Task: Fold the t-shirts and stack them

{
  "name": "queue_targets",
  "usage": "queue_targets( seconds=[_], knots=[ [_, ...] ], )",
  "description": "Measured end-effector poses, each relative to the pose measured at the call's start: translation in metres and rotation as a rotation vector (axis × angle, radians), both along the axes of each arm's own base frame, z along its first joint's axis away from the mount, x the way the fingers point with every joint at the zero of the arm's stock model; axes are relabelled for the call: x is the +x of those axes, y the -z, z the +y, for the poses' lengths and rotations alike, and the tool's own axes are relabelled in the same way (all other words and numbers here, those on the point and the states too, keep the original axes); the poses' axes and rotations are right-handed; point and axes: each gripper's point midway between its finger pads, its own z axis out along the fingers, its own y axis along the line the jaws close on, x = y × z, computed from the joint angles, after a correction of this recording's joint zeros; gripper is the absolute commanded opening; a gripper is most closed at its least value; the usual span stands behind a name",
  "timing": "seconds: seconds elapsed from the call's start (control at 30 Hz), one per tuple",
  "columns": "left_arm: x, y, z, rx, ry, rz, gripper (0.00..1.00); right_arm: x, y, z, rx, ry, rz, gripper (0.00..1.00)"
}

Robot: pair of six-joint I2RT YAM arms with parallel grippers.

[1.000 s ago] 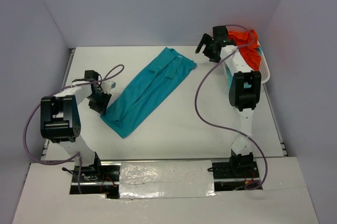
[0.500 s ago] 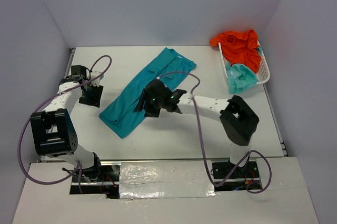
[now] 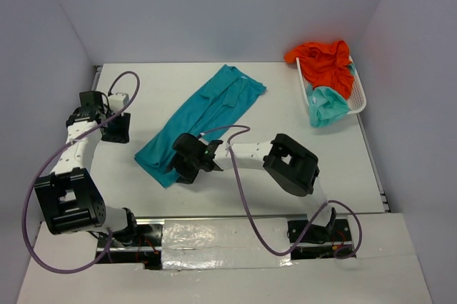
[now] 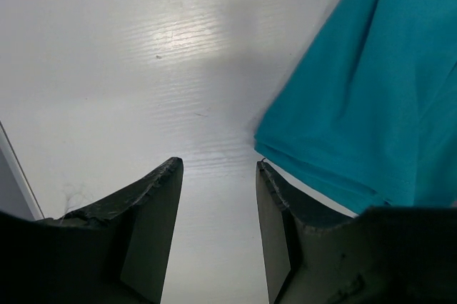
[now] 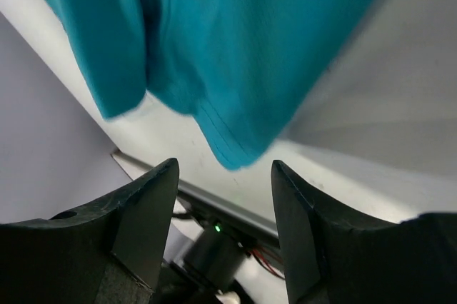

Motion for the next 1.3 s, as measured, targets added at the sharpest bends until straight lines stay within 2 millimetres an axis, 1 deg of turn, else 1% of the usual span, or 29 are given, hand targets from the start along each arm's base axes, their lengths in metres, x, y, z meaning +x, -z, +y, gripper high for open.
queue_targets(
  seconds=[0.13, 0.2, 0.3, 0.4, 0.47, 0.67, 0.77, 0.87, 0.97, 1.13, 1.3],
  knots=[
    [0.003, -0.006, -0.003, -0.017, 0.012, -0.01, 0.57, 0.012, 0.008, 0.012, -0.003, 0.035, 0.007, 0.61],
    [0.007, -0.01, -0.004, -0.021, 0.017, -0.023, 0.57, 0.012, 0.018, 0.012, -0.013, 0.042, 0.023, 0.6],
    [0.013, -0.014, -0.004, -0.025, 0.022, -0.036, 0.57, 0.011, 0.018, 0.014, -0.005, 0.045, 0.039, 0.58],
    [0.012, -0.013, -0.004, -0.028, 0.023, -0.033, 0.58, 0.008, 0.02, 0.013, -0.007, 0.041, 0.05, 0.58],
    [0.012, -0.013, -0.005, -0.031, 0.025, -0.033, 0.57, 0.006, 0.02, 0.011, -0.002, 0.036, 0.056, 0.58],
    [0.013, -0.014, -0.007, -0.041, 0.03, -0.036, 0.57, -0.007, 0.021, -0.011, -0.038, 0.019, 0.066, 0.58],
    [0.013, -0.014, -0.008, -0.046, 0.034, -0.038, 0.57, -0.008, 0.019, -0.014, -0.066, -0.007, 0.047, 0.59],
    [0.013, -0.012, -0.009, -0.05, 0.035, -0.035, 0.57, -0.008, 0.014, -0.013, -0.075, -0.031, 0.026, 0.6],
    [0.014, -0.008, -0.009, -0.058, 0.037, -0.022, 0.57, -0.013, 0.015, -0.016, -0.085, -0.041, 0.03, 0.6],
    [0.015, -0.003, -0.011, -0.071, 0.041, -0.011, 0.57, -0.028, 0.014, -0.036, -0.121, -0.037, 0.044, 0.61],
    [0.016, 0.001, -0.011, -0.077, 0.043, -0.002, 0.57, -0.029, 0.014, -0.031, -0.12, -0.044, 0.046, 0.63]
  ],
)
